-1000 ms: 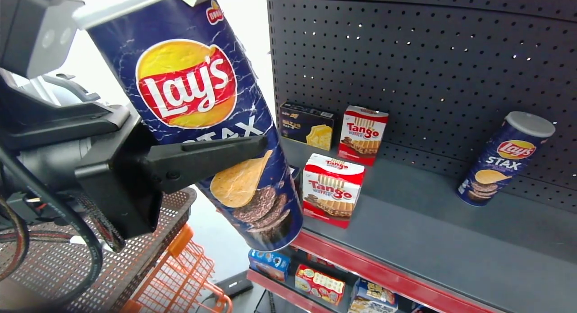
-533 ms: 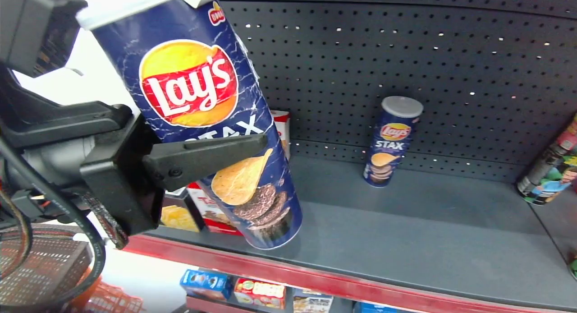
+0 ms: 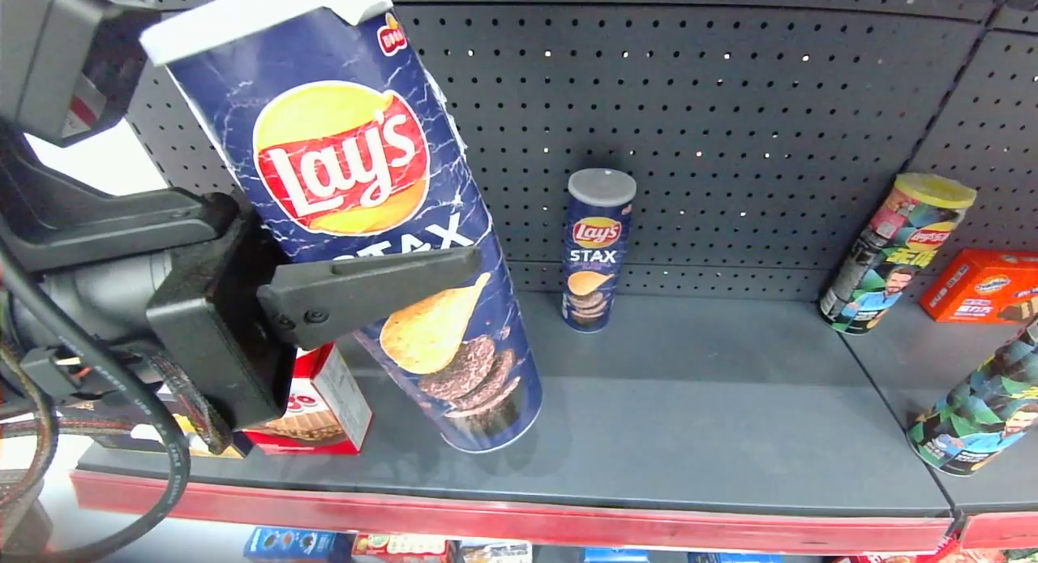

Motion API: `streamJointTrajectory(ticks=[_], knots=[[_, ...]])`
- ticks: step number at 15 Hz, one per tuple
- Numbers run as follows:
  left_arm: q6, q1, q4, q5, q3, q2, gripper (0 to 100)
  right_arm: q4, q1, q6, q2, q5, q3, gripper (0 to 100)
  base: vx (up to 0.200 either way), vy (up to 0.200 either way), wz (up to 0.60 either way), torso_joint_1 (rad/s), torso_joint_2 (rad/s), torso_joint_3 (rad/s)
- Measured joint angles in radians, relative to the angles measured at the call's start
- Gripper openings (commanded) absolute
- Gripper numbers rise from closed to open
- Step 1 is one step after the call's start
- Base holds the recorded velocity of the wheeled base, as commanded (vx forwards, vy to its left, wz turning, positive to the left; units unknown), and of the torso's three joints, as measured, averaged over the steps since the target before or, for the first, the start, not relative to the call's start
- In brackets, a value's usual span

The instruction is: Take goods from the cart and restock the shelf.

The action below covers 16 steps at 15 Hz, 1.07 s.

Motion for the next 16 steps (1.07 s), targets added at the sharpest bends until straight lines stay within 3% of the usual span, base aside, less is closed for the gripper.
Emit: streamJointTrajectory(ticks=[12, 14, 16], knots=[[-0.001, 0.029, -0.075, 0.000, 0.016, 0.060, 0, 0.001, 0.004, -0.004, 0.009, 0.004, -0.001, 100, 0.000, 0.000, 0.00, 0.000, 0.00, 0.000], [-0.009, 0.031, -0.072, 0.003, 0.024, 0.064, 0, 0.012, 0.007, 0.005, 0.041, 0.022, -0.064, 100, 0.000, 0.000, 0.00, 0.000, 0.00, 0.000], [-0.012, 0.048, -0.075, -0.007, 0.028, 0.067, 0, 0.030, 0.019, -0.007, 0.150, 0.110, -0.204, 100, 0.000, 0.000, 0.00, 0.000, 0.00, 0.000]])
